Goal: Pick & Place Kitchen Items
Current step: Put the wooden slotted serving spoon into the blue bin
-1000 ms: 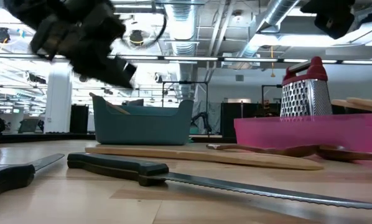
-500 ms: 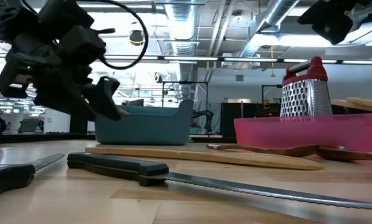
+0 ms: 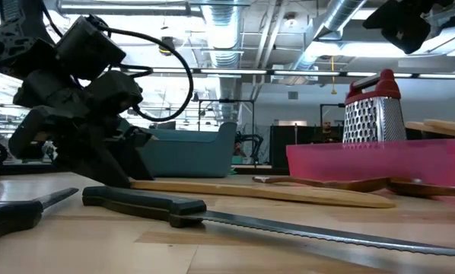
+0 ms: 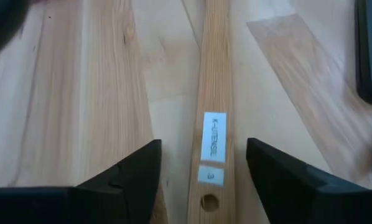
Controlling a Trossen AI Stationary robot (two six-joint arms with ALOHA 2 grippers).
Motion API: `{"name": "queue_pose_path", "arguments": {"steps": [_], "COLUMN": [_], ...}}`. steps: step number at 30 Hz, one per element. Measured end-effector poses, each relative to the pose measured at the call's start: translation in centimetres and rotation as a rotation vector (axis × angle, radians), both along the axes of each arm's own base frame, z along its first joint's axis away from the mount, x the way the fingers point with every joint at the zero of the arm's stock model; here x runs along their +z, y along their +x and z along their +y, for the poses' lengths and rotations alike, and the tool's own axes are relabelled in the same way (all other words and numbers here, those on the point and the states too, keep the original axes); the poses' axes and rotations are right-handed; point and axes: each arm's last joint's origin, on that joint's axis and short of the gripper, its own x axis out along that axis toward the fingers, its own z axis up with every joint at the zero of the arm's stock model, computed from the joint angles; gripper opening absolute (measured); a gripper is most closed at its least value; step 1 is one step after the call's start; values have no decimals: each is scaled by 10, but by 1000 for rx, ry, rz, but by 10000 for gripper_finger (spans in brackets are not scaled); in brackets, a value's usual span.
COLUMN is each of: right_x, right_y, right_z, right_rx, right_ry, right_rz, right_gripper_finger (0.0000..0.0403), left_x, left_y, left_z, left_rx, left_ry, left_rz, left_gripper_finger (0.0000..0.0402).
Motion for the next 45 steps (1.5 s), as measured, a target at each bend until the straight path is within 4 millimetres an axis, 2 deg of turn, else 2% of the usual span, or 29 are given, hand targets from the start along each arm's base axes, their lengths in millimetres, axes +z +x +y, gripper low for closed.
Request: {"name": "queue_pose_path", "arguments": {"steps": [3, 8, 10, 19, 26, 35, 40, 45], "right_x": [0, 0, 0, 1, 4, 6, 28, 53], "right_y": [0, 0, 0, 1, 2, 2, 0, -13], "right_z": [0, 0, 0, 0, 1, 2, 8, 11], "right_rx": [-1, -1, -2, -2, 0, 2, 121, 217], "right_ry": [0, -1, -1, 6, 21, 31, 50, 7], "right_rz": [0, 0, -1, -14, -40, -58, -250, -456], "right_gripper_finger": [197, 192, 191, 189, 185, 187, 186, 188], "left_x": [-5, -7, -7, 0, 26, 72, 97, 128], "left_y": [1, 1, 0, -5, -15, -25, -32, -46], "left_z": [0, 1, 1, -1, -2, 0, 5, 8], "left_rx": [10, 26, 27, 67, 78, 95, 140, 154], "left_ry": [-5, 10, 11, -27, -116, -205, -297, -410], "left_rz": [15, 8, 5, 7, -5, -167, -278, -443], "left_gripper_finger": [185, 75, 52, 52, 52, 52, 52, 52]}}
